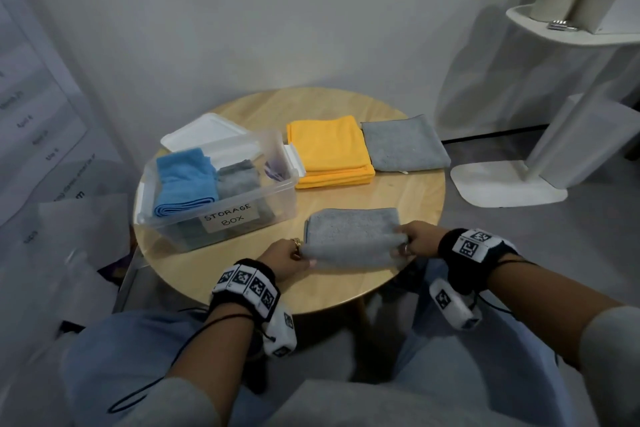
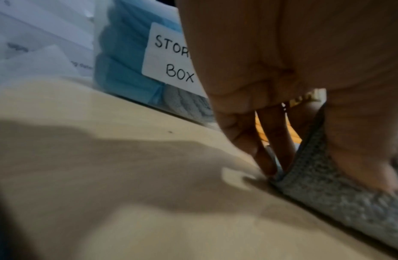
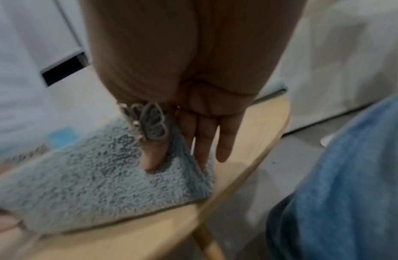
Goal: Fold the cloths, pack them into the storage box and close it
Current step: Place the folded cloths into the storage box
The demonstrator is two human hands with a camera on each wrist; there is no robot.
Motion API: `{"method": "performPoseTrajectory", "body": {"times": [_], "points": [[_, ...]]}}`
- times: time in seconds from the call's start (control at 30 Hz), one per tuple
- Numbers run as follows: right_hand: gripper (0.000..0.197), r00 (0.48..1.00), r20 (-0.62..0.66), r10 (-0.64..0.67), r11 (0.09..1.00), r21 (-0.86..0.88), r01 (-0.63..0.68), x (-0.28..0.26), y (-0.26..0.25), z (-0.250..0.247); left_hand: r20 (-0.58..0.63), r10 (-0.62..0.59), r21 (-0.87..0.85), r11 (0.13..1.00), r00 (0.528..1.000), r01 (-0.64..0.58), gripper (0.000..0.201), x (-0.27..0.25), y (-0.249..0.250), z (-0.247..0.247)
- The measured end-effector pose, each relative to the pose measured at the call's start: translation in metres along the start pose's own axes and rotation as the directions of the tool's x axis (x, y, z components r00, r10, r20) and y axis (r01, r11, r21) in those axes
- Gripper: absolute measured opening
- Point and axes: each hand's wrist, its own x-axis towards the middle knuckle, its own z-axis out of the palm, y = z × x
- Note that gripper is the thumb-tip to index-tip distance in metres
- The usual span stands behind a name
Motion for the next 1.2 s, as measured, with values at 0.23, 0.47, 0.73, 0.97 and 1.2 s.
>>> {"method": "performPoseTrajectory", "body": {"times": [0.23,0.47,0.73,0.97,1.2], "points": [[0.034,0.958,-0.040,0.284,0.912,0.320,-0.257,0.028,-0.017,-0.001,-0.208,-0.106,0.007,0.994,0.972,0.110,0.039,0.037,0.029,-0.004],[0.037,0.936,-0.241,0.258,0.962,-0.026,-0.272,0.050,-0.014,0.008,-0.237,-0.205,0.169,0.954,0.950,0.248,0.043,0.067,0.040,0.005],[0.037,0.890,-0.328,0.316,0.947,0.053,-0.316,0.062,-0.007,0.016,-0.286,-0.252,0.368,0.862,0.924,0.349,0.044,0.076,0.045,0.008],[0.052,0.944,-0.294,-0.149,0.895,-0.446,0.002,0.058,-0.015,0.025,-0.166,-0.421,-0.030,0.906,0.892,0.422,0.086,0.059,0.052,0.017],[0.066,0.985,-0.153,-0.084,0.966,-0.253,0.043,0.054,-0.031,0.012,-0.064,-0.206,-0.011,0.978,0.976,0.206,0.052,0.049,0.055,-0.004]]}}
